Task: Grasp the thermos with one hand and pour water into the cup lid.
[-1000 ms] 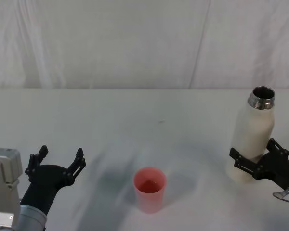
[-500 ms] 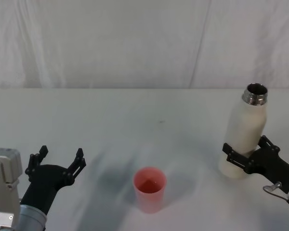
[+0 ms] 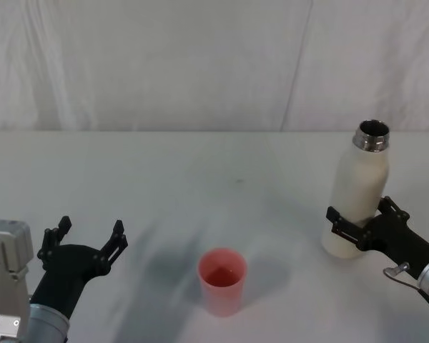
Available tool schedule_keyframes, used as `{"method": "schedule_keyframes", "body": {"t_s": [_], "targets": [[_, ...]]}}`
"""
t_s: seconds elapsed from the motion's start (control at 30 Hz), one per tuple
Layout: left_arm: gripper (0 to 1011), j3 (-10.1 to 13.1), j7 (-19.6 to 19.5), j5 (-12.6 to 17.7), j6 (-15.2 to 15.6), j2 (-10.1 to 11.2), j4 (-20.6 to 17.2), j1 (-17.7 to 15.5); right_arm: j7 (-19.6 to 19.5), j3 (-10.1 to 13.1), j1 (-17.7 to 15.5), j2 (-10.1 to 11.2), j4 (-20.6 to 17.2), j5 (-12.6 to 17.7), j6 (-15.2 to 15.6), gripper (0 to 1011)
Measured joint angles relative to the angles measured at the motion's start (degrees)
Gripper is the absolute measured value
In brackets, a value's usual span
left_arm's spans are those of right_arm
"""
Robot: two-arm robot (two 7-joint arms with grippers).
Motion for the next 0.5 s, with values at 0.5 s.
{"method": "schedule_keyframes", "body": {"t_s": [0.5], "targets": [[1001,0.0,0.0,0.0,0.0,0.0,0.0,0.0,-1.2,-0.5,2.2,-1.7,3.2,-1.2,-0.1,964]]}}
